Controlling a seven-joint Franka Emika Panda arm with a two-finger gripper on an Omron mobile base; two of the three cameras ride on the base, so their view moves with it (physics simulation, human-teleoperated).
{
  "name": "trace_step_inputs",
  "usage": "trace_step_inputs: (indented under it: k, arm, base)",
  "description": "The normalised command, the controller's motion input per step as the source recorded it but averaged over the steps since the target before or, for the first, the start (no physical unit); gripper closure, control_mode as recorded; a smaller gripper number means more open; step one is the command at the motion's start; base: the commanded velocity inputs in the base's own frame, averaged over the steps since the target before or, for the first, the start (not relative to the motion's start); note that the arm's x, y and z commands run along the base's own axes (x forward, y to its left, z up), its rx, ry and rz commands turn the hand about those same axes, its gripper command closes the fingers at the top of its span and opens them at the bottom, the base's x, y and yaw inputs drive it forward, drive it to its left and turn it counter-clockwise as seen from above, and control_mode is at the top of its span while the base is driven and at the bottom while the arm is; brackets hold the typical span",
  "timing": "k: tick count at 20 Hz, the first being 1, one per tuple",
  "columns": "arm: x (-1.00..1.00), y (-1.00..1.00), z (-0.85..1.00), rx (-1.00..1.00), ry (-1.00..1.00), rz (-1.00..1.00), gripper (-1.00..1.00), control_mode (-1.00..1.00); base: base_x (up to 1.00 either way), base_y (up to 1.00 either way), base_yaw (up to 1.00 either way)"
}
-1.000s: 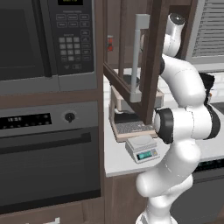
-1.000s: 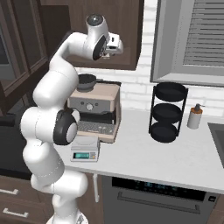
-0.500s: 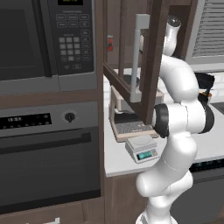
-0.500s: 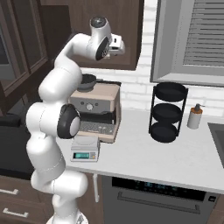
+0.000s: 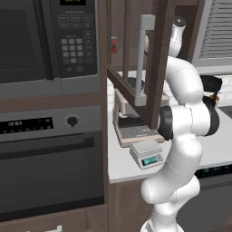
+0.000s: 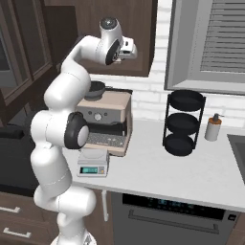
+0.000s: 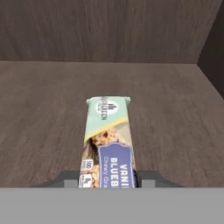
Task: Pick the bar and place it on the digital scale for weighing, and close the cabinet.
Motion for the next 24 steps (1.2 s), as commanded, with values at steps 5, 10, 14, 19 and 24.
trace_step_inputs:
  k: [5,10,14,19,24]
  arm:
    - [-0.48,0.02,-0.08,0.00,-0.13,0.01,1.00,-1.00]
    - [-1.00,0.01,0.00,0.00,-0.18,0.01,1.00,-1.00]
    - [-1.00,0.49,-0.08,0.00,-0.03,0.03,1.00,-1.00]
    - [-1.00,0.15,0.24,0.07,0.00,0.04,1.00,-1.00]
    - [-1.00,-0.01,0.01,0.04,0.02,0.12,1.00,-1.00]
  base:
    - [0.00,0.00,0.00]
    - [0.00,0.00,0.00]
    - [0.00,0.00,0.00]
    - [0.00,0.00,0.00]
    - [0.00,0.00,0.00]
